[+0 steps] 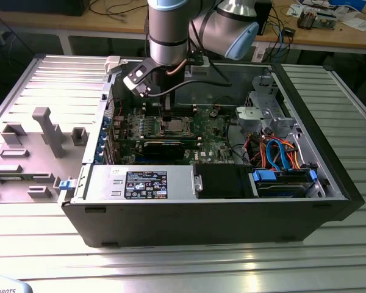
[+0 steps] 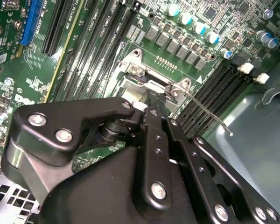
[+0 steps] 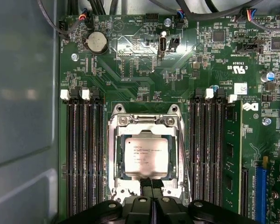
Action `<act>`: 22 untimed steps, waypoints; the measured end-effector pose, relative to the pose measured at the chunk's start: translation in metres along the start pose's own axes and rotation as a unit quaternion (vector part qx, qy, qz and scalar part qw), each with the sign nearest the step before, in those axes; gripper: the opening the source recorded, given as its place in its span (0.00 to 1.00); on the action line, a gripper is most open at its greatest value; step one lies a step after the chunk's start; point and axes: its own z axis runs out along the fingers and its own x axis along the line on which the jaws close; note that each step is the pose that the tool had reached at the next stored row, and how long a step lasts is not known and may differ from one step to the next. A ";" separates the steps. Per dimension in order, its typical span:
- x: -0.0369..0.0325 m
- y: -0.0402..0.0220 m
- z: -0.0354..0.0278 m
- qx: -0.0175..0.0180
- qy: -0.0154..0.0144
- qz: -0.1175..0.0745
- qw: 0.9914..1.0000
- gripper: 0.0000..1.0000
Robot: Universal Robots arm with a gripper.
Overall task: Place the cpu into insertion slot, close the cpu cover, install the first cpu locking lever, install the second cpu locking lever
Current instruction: 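Close the cpu cover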
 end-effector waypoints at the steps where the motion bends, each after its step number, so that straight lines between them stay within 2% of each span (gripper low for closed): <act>1: 0.0000 -0.0006 0.0002 0.000 0.000 0.000 1.000 0.11; 5: 0.0000 -0.0033 0.0014 0.000 0.000 0.000 1.000 0.11; 11: -0.0001 -0.0086 0.0073 0.000 0.000 0.000 1.000 0.11; 13: -0.0002 -0.0087 0.0128 0.000 0.000 0.000 1.000 0.11; 16: -0.0002 -0.0088 0.0162 0.000 0.000 0.000 1.000 0.11; 22: -0.0003 -0.0088 0.0191 0.000 0.001 0.000 1.000 0.11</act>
